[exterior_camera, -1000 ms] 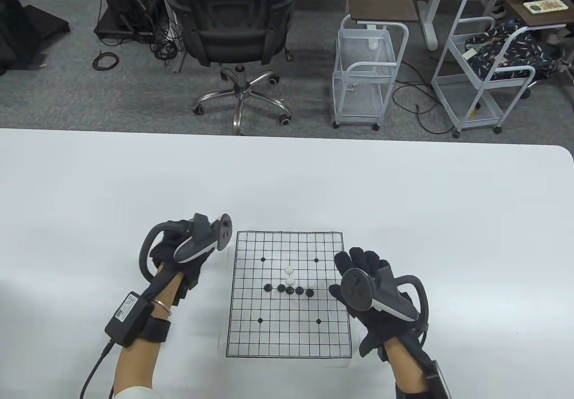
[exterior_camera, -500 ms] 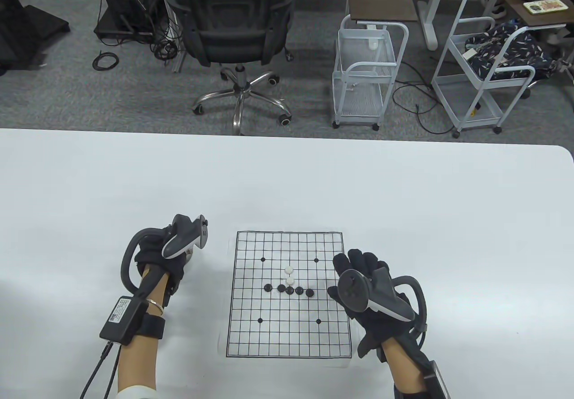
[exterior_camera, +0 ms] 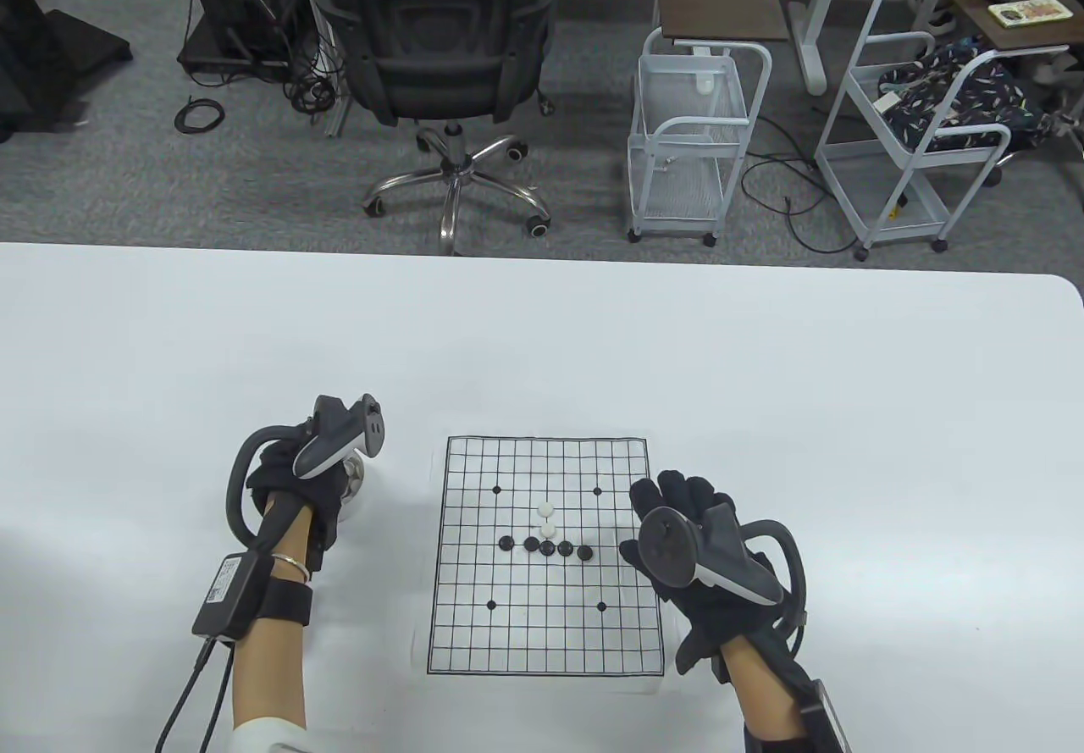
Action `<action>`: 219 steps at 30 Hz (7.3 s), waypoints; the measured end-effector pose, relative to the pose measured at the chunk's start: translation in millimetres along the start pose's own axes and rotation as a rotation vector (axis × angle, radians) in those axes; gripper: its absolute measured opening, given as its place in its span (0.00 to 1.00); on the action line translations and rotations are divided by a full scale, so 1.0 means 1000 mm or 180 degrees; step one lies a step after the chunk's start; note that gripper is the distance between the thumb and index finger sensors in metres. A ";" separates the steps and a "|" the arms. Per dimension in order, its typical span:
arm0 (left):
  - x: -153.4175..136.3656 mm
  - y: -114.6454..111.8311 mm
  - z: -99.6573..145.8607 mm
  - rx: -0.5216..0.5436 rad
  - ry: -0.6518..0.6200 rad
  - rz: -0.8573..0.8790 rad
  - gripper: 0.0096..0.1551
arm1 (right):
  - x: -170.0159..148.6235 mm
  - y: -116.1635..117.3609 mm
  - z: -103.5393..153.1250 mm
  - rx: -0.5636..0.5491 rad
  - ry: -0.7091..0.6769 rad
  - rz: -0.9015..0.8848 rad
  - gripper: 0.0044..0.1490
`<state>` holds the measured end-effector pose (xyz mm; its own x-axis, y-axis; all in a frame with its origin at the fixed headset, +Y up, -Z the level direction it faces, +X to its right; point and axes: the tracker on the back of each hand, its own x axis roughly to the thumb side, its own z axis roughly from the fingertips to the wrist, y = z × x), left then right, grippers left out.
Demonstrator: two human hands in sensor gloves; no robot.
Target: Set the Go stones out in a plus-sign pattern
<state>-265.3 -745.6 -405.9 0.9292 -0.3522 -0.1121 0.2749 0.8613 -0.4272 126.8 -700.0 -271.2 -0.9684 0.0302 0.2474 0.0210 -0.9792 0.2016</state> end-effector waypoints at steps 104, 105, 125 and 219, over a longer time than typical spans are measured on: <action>0.184 0.025 0.162 0.1521 -0.2222 -0.0043 0.22 | 0.000 0.000 0.006 -0.0186 -0.0060 -0.0010 0.47; 0.186 0.024 0.163 0.1534 -0.2204 -0.0096 0.22 | 0.000 0.000 0.006 -0.0186 -0.0061 -0.0006 0.47; 0.196 0.026 0.170 0.1439 -0.2094 -0.0361 0.22 | 0.000 0.001 0.006 -0.0189 -0.0071 -0.0007 0.47; 0.187 0.025 0.143 0.0840 -0.1992 -0.0007 0.22 | -0.009 -0.001 0.008 -0.0137 0.0054 -0.0093 0.47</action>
<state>-49.0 -737.9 -308.9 0.8747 -0.1441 0.4628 0.2541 0.9494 -0.1846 137.2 -697.6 -266.1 -0.9726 0.0559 0.2258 -0.0178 -0.9857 0.1674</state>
